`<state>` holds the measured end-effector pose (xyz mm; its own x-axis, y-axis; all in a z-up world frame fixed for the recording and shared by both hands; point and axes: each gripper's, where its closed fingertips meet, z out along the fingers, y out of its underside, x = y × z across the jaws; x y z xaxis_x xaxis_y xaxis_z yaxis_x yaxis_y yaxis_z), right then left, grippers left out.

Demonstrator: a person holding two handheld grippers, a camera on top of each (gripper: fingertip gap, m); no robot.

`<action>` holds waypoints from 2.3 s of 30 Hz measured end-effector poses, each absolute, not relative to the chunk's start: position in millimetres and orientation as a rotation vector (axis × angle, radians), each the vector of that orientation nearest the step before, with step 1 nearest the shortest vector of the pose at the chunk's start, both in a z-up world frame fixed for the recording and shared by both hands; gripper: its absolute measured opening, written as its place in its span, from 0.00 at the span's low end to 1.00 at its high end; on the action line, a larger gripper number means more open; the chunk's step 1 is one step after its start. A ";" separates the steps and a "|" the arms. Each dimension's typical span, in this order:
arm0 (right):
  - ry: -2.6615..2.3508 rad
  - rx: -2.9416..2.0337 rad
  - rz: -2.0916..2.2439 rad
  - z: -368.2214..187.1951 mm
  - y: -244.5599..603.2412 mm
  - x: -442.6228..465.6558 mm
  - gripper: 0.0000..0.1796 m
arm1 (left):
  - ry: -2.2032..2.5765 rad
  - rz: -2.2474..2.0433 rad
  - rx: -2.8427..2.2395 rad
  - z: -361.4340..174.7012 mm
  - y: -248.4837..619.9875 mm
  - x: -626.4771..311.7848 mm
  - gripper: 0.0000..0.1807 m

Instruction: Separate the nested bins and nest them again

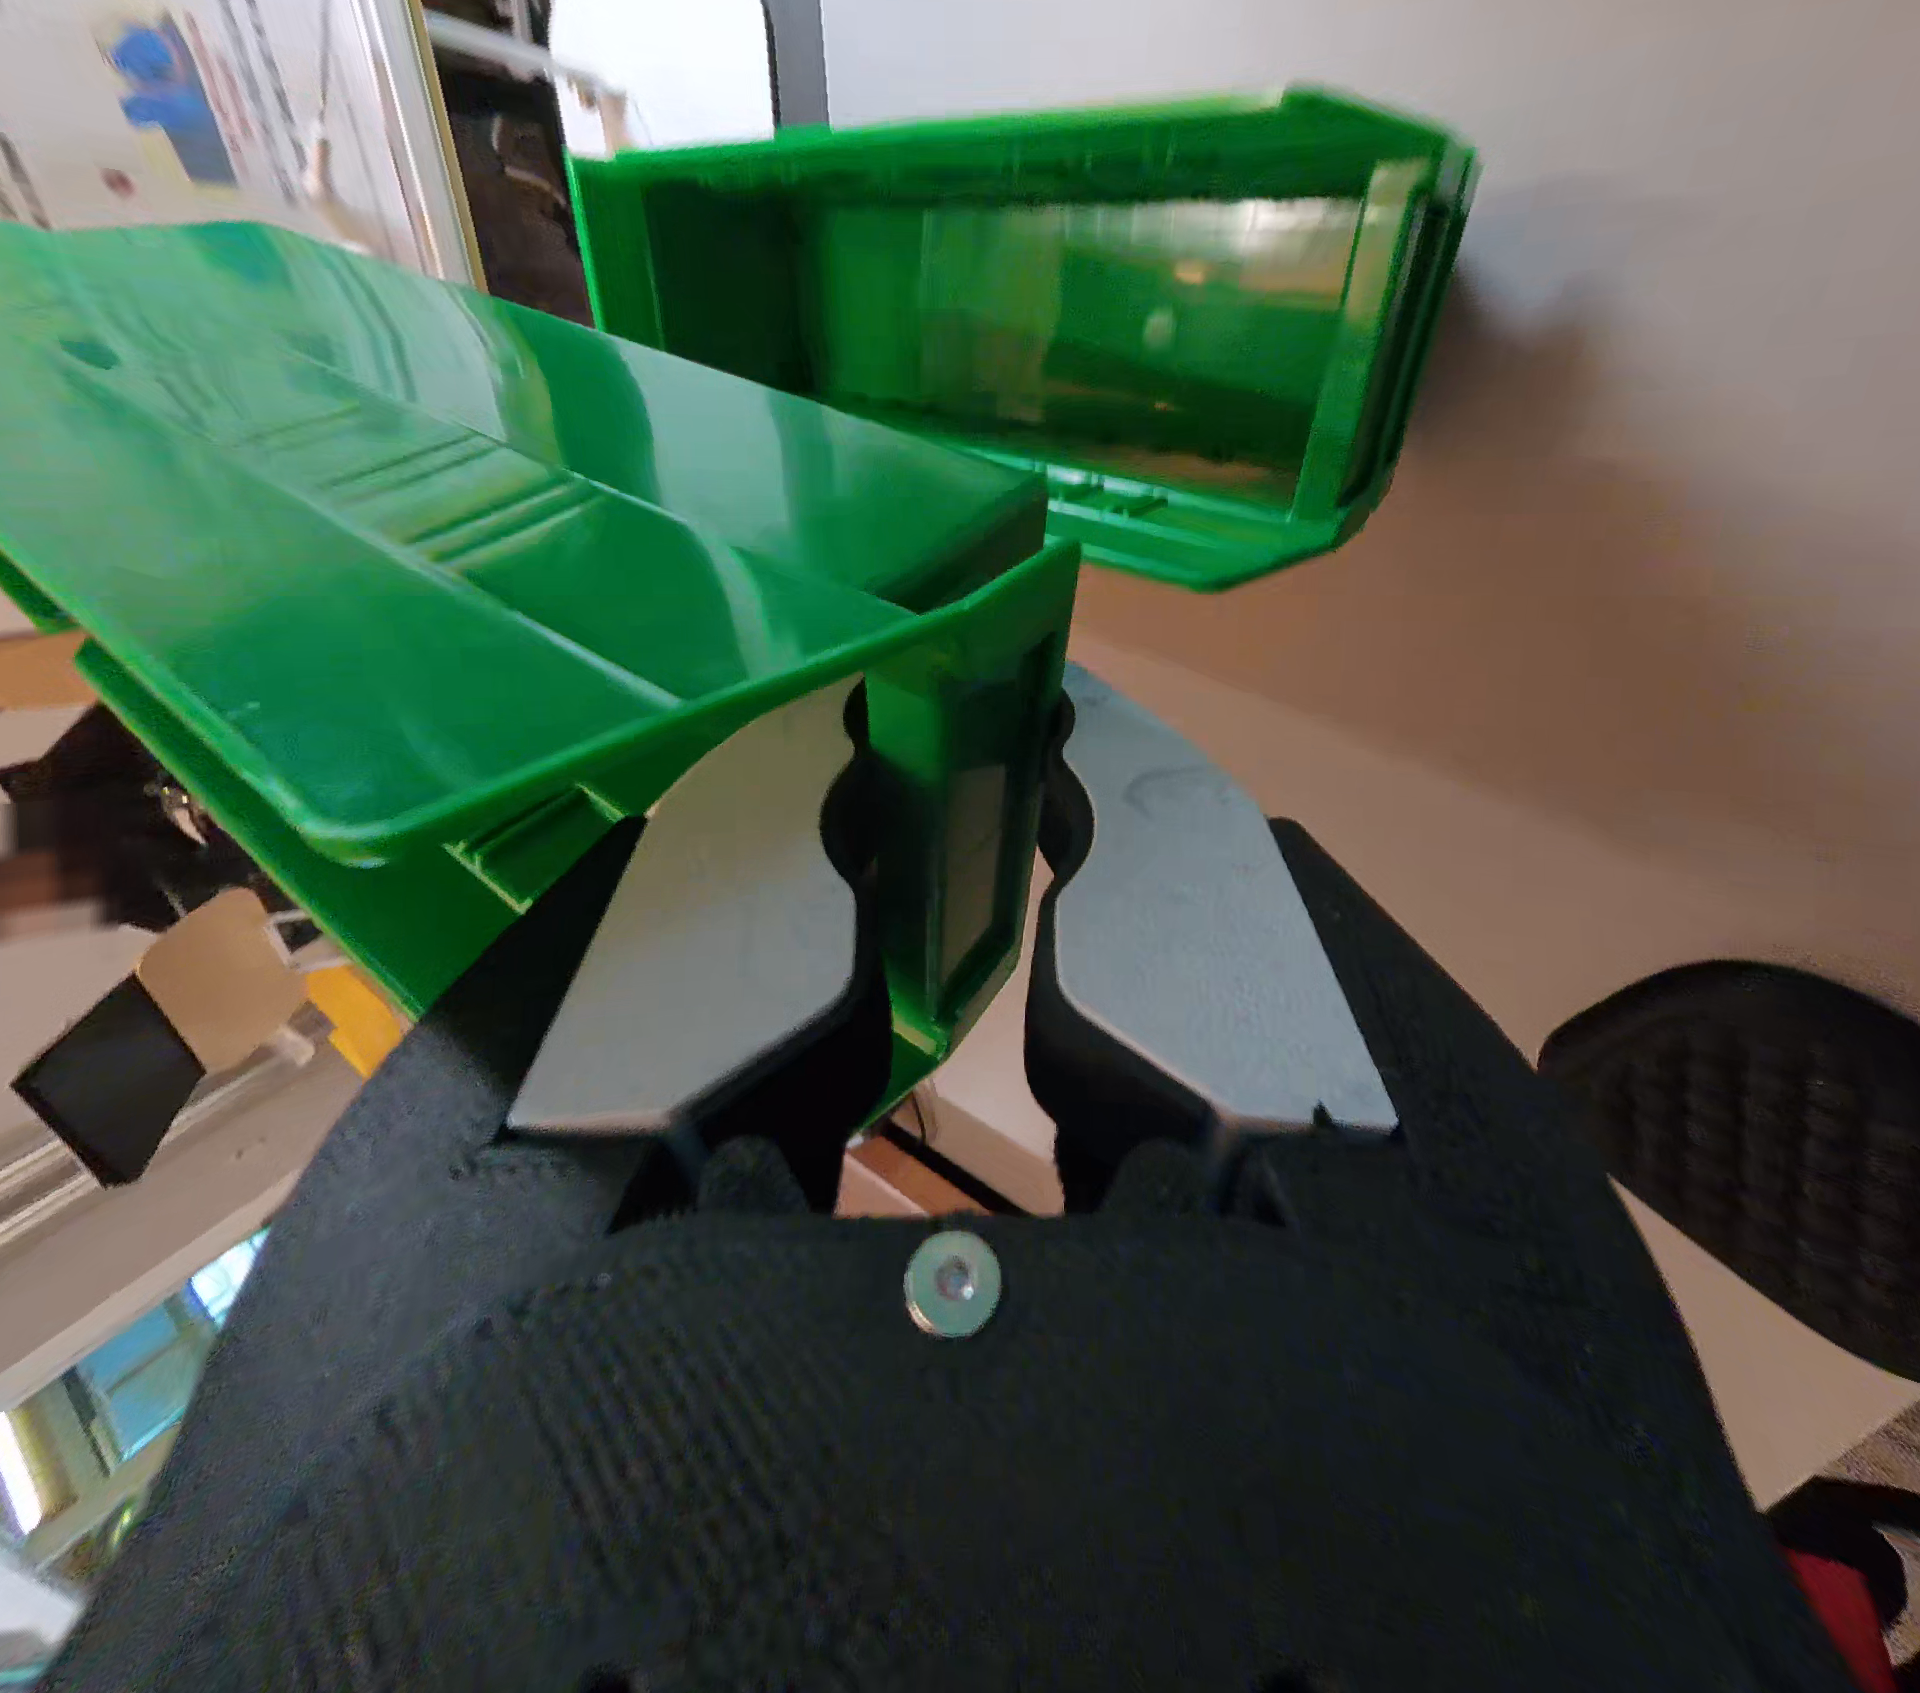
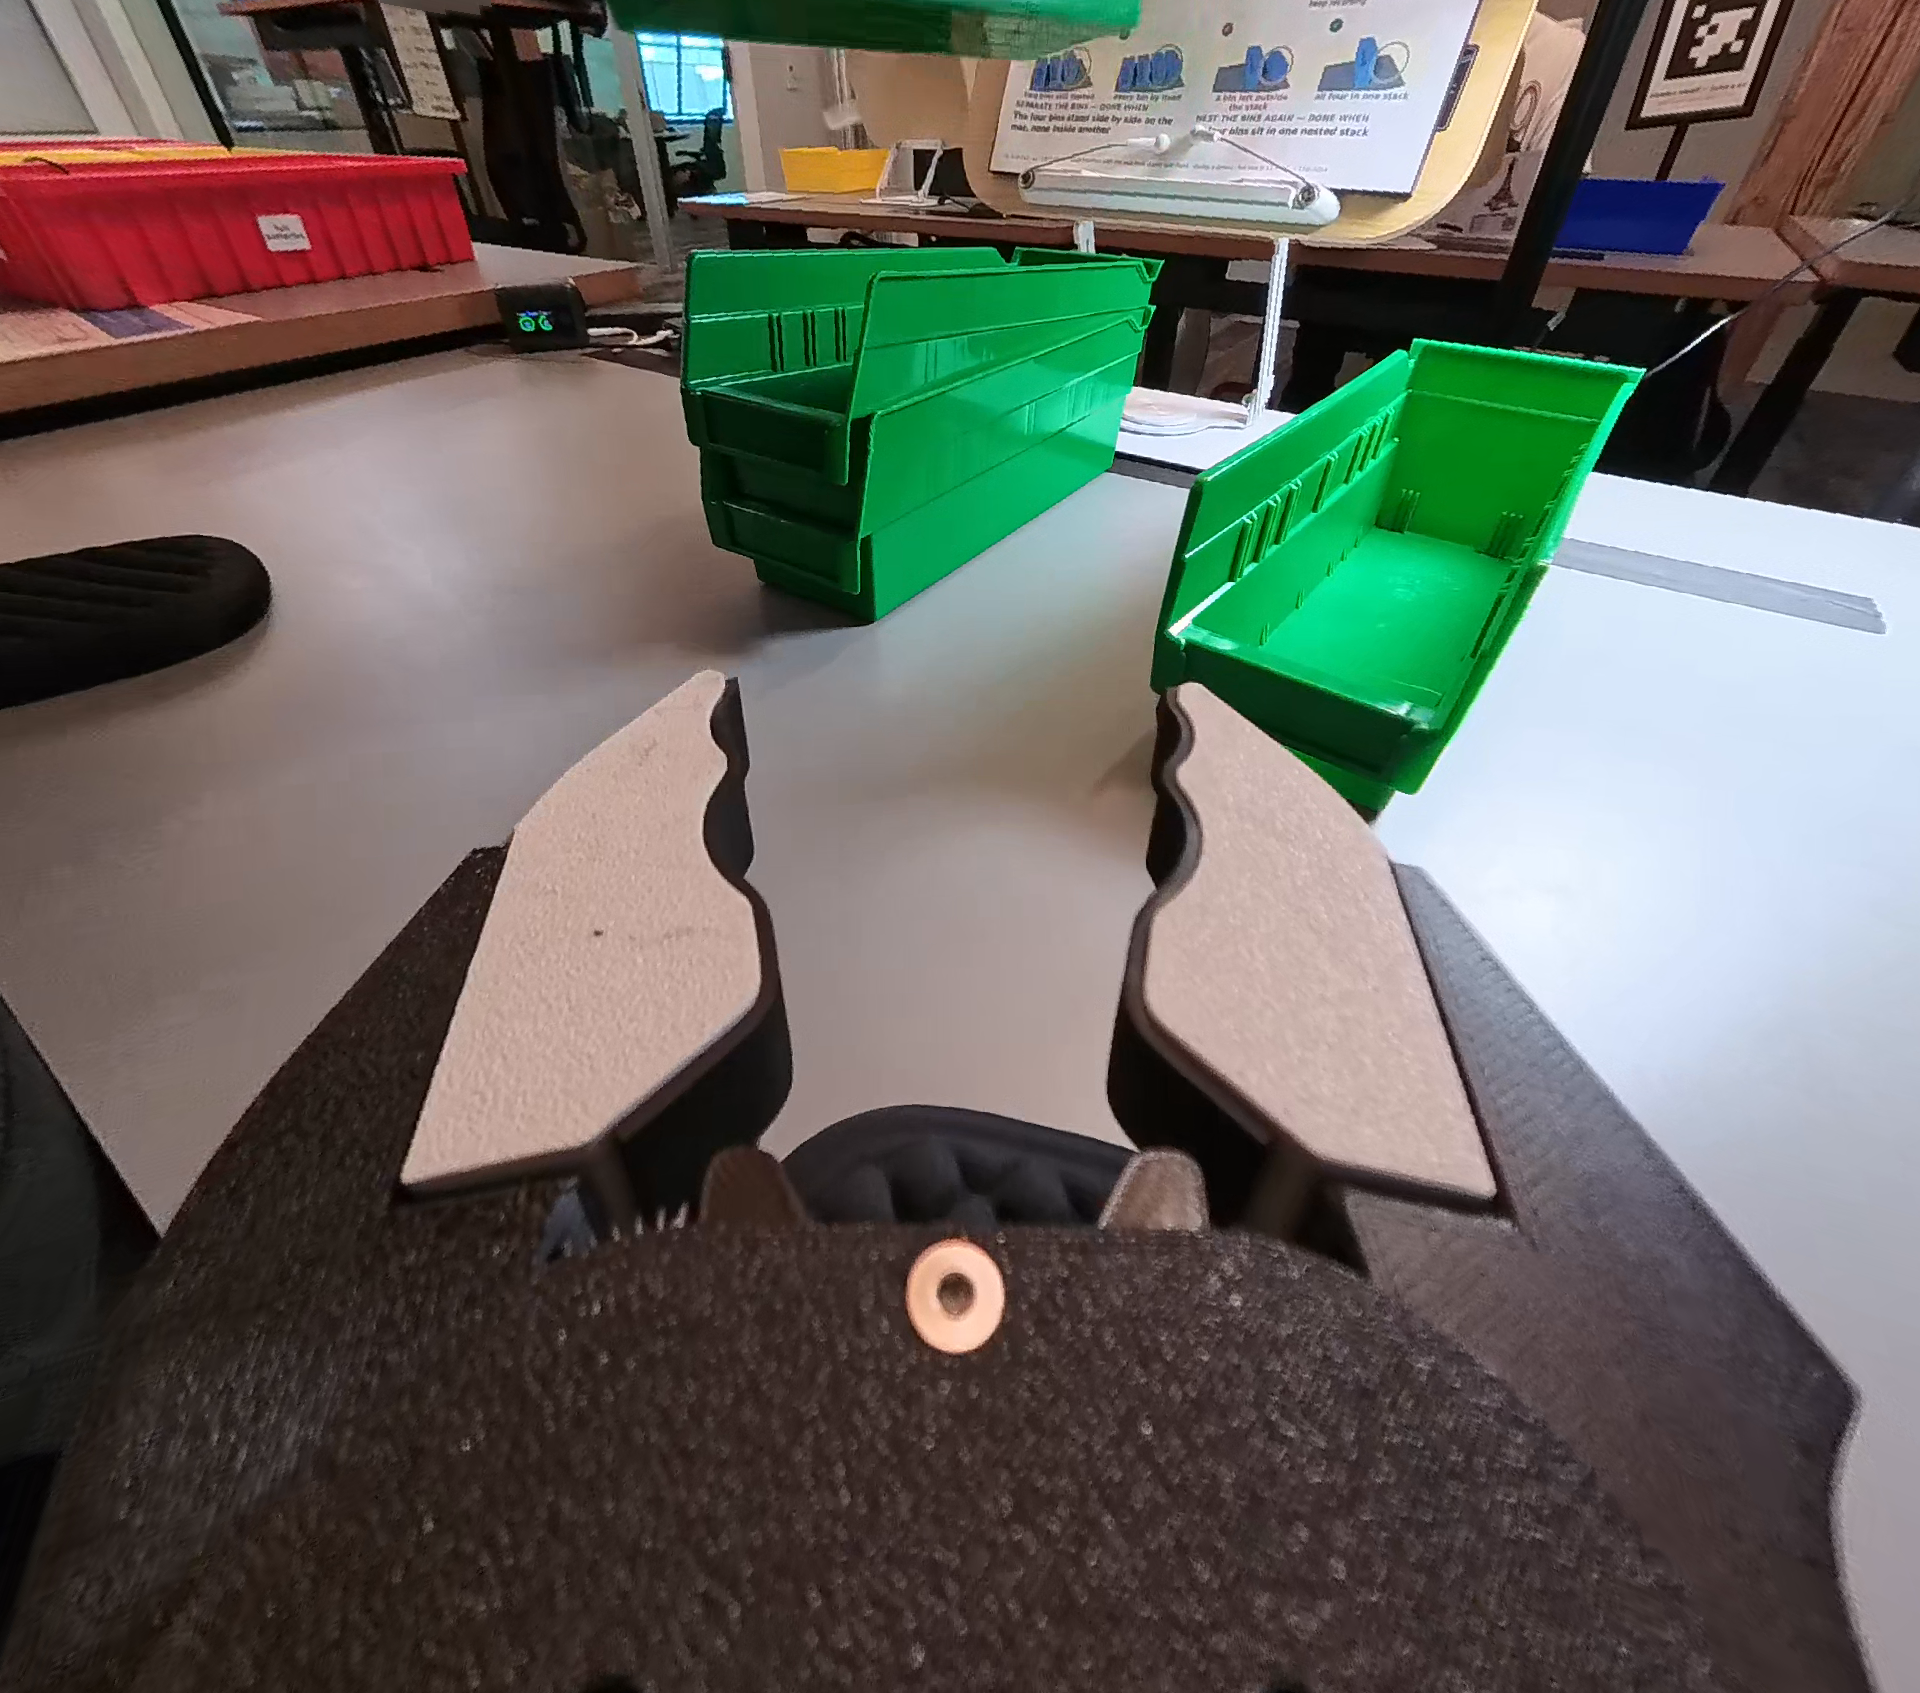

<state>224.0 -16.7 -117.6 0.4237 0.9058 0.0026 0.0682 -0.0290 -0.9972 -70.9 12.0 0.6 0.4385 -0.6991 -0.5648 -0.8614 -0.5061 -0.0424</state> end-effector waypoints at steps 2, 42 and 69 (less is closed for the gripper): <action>-0.926 -1.448 0.850 -117.8 -16.5 223.6 0.42 | 1.312 0.714 -2.412 -12.0 4.0 -88.8 0.16; -0.997 -1.435 0.870 -115.8 -25.8 199.7 0.41 | 1.263 0.562 -2.635 -228.6 -77.3 -162.3 0.15; -1.847 -1.152 0.440 -77.8 -27.3 18.1 0.37 | 0.379 -0.091 -1.792 -102.8 -108.3 -98.3 0.24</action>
<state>18.1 -27.3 -77.8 -0.1730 0.8503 0.4971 0.5350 0.5049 -0.6774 -98.3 -108.3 -102.8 0.9430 -0.3024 -0.1389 -0.2070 -0.2063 -0.9563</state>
